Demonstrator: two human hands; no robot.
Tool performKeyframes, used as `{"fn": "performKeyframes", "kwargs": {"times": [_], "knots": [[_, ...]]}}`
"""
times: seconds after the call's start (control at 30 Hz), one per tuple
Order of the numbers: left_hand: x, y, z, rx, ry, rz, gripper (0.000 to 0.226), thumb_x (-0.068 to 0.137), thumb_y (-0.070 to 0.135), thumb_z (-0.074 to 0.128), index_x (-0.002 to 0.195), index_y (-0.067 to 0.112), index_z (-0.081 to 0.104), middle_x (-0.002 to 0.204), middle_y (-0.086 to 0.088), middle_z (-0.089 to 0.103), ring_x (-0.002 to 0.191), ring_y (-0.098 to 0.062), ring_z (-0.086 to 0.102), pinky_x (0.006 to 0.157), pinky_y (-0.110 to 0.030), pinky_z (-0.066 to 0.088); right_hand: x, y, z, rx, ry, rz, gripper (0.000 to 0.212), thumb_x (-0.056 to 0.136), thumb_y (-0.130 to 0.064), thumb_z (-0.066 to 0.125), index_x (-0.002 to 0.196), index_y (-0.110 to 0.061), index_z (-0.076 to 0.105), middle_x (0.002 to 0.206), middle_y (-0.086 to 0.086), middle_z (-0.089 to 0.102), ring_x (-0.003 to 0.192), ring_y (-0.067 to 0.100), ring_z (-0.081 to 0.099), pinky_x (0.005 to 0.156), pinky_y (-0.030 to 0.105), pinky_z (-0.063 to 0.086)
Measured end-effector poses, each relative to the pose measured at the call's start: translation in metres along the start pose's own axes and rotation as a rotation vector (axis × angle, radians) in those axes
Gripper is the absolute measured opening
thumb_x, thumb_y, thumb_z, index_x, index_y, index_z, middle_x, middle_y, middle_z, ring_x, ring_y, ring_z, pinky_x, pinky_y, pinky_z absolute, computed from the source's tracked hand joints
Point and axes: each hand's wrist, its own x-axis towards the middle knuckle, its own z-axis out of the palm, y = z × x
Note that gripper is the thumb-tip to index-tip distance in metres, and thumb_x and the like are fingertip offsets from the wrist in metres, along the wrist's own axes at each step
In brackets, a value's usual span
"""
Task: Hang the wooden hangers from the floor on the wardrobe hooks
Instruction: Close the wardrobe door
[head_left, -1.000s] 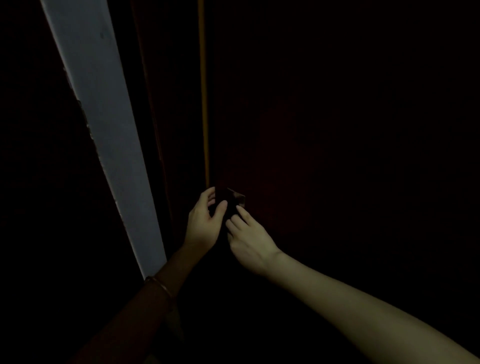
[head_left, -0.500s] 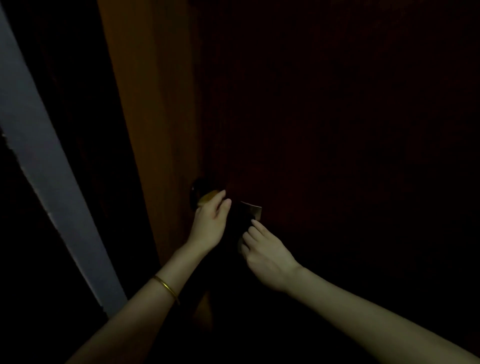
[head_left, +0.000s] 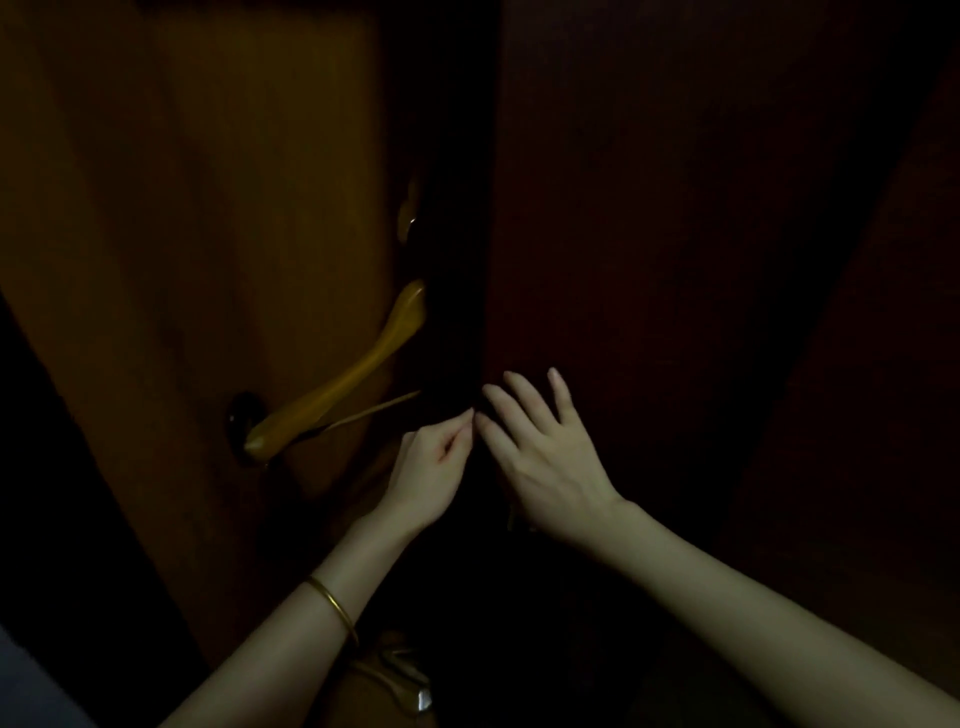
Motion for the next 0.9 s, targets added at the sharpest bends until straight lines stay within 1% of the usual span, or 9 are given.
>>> {"fn": "performKeyframes", "kwargs": {"times": [0.1,0.2,0.43,0.53,0.6,0.67,0.8,0.87,0.9], "knots": [[0.009,0.005,0.011,-0.047,-0.143,0.029,0.027,0.096,0.018,0.04,0.093,0.01,0.066,0.075,0.005,0.064,0.065,0.002,0.057,0.062,-0.018,0.046,-0.004,0.012,-0.001,-0.049,0.028,0.104,0.045,0.081,-0.029,0.038,0.121,-0.012,0.048,0.134,0.013,0.053,0.131,0.031,0.029,0.109,0.059,0.012],[0.016,0.012,0.024,-0.071,-0.207,0.062,0.034,0.095,0.016,0.042,0.062,0.009,0.049,0.057,0.001,0.05,0.048,-0.005,0.044,0.049,-0.019,0.034,-0.01,0.023,-0.005,-0.123,0.025,0.183,0.049,0.084,-0.027,0.035,0.129,-0.01,0.045,0.144,0.012,0.043,0.137,0.032,0.021,0.109,0.057,0.0],[0.029,0.027,0.052,-0.141,-0.406,0.187,0.026,0.096,0.019,0.04,0.076,0.012,0.055,0.062,0.009,0.052,0.05,0.004,0.048,0.052,-0.01,0.034,-0.033,0.042,-0.017,-0.306,-0.112,0.319,0.053,0.084,-0.029,0.031,0.133,-0.013,0.044,0.147,0.009,0.039,0.137,0.034,0.02,0.105,0.064,0.001],[0.034,0.036,0.065,-0.195,-0.514,0.187,0.024,0.097,0.022,0.039,0.108,0.017,0.059,0.091,0.007,0.064,0.085,0.006,0.059,0.073,-0.01,0.044,-0.044,0.05,-0.021,-0.357,-0.173,0.361,0.053,0.083,-0.031,0.036,0.134,-0.017,0.041,0.152,0.008,0.029,0.141,0.033,0.011,0.106,0.064,-0.005],[0.036,0.043,0.072,-0.202,-0.574,0.202,0.035,0.097,0.023,0.038,0.131,0.019,0.046,0.124,0.008,0.053,0.116,-0.002,0.048,0.094,-0.018,0.038,-0.054,0.057,-0.021,-0.36,-0.207,0.432,0.059,0.081,-0.034,0.051,0.137,-0.022,0.037,0.156,0.009,0.011,0.144,0.032,-0.007,0.107,0.063,-0.011],[0.037,0.048,0.08,-0.225,-0.632,0.2,0.046,0.097,0.022,0.038,0.141,0.017,0.029,0.141,0.008,0.037,0.13,-0.005,0.031,0.103,-0.017,0.025,-0.064,0.064,-0.021,-0.354,-0.209,0.546,0.075,0.077,-0.038,0.061,0.143,-0.027,0.026,0.157,0.01,-0.013,0.142,0.031,-0.02,0.106,0.065,-0.012],[0.039,0.054,0.096,-0.288,-0.729,0.164,0.056,0.097,0.021,0.039,0.145,0.023,0.01,0.154,0.001,0.017,0.14,-0.013,0.017,0.113,-0.024,0.016,-0.063,0.074,-0.03,-0.093,-0.099,1.041,0.101,0.079,-0.053,0.055,0.145,-0.023,-0.015,0.149,0.008,-0.032,0.14,0.034,-0.022,0.104,0.067,0.0],[0.043,0.053,0.102,-0.28,-0.755,0.136,0.058,0.097,0.019,0.039,0.145,0.026,0.007,0.155,-0.002,0.011,0.141,-0.015,0.017,0.116,-0.03,0.017,-0.052,0.081,-0.032,0.191,-0.018,1.306,0.111,0.079,-0.055,0.058,0.142,-0.017,-0.025,0.151,0.012,-0.03,0.141,0.036,-0.018,0.107,0.068,0.003],[0.045,0.053,0.103,-0.271,-0.76,0.135,0.058,0.097,0.018,0.039,0.145,0.026,0.007,0.155,-0.003,0.012,0.138,-0.014,0.026,0.113,-0.024,0.022,-0.048,0.084,-0.032,0.31,0.024,1.38,0.114,0.078,-0.056,0.06,0.142,-0.016,-0.025,0.152,0.014,-0.028,0.142,0.036,-0.017,0.109,0.068,0.004]]}}
